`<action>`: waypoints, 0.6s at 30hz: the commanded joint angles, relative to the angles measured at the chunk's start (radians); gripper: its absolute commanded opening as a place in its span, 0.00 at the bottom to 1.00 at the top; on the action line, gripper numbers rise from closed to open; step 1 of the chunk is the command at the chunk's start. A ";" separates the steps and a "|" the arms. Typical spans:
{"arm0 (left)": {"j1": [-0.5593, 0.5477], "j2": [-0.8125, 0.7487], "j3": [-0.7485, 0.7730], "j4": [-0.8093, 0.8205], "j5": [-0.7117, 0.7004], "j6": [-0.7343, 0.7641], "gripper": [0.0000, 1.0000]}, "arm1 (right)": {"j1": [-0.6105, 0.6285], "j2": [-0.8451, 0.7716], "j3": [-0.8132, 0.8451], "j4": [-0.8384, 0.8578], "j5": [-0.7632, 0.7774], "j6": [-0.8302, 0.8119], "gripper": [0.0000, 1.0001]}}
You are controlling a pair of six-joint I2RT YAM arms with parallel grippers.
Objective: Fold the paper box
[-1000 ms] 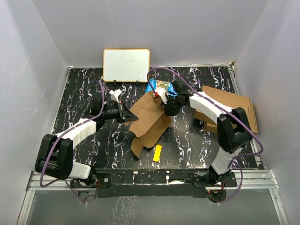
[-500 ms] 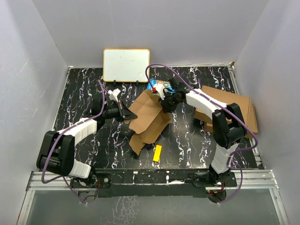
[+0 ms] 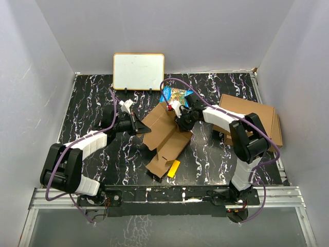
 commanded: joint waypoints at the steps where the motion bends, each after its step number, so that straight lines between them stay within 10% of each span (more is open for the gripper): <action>1: 0.007 -0.045 -0.001 0.051 -0.042 0.016 0.00 | 0.012 -0.050 -0.033 0.073 -0.015 0.011 0.22; 14: 0.008 -0.083 0.006 0.008 -0.066 0.082 0.00 | 0.012 -0.073 -0.105 0.073 0.015 -0.021 0.27; 18: 0.007 -0.081 0.007 0.020 -0.060 0.082 0.00 | 0.012 -0.105 -0.126 0.110 0.065 -0.008 0.12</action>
